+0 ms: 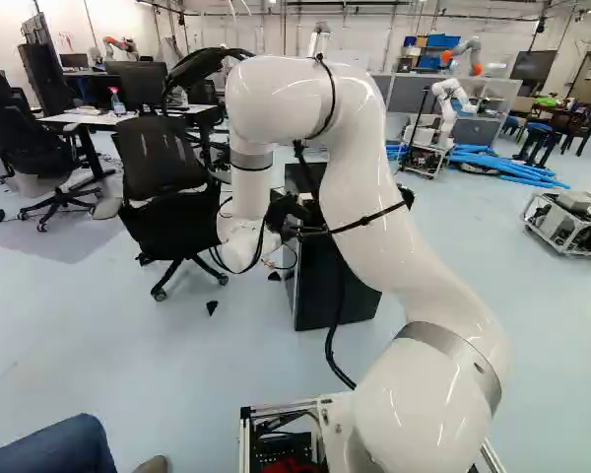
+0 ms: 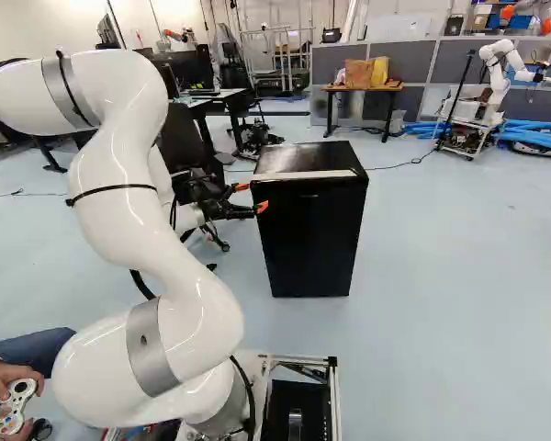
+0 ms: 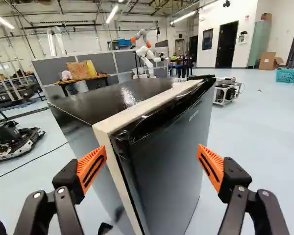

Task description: Grab a drink from the fridge

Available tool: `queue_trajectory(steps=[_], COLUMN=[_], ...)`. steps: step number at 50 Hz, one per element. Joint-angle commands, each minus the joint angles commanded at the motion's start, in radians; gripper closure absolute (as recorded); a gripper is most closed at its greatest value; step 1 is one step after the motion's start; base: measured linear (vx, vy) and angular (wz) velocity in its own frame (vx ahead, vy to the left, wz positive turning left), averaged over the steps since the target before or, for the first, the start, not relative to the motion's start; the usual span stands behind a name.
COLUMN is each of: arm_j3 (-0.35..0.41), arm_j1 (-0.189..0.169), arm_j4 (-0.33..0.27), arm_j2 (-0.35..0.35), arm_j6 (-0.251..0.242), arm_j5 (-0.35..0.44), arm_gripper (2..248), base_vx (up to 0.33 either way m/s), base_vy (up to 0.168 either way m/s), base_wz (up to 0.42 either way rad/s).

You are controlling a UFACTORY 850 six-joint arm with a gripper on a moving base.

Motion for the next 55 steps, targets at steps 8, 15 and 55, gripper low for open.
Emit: queue_trajectory(steps=[8, 15, 55], arm_j3=[0.000, 0.000, 0.000], arm_j1=[-0.002, -0.002, -0.002], arm_j4=[0.000, 0.000, 0.000], arm_j2=[0.000, 0.000, 0.000], arm_j6=[0.000, 0.000, 0.000], arm_j5=[0.000, 0.000, 0.002], arm_gripper=[3, 3, 3], base_vx=[0.000, 0.000, 0.000], base_vy=[0.000, 0.000, 0.000], base_wz=[0.000, 0.000, 0.000])
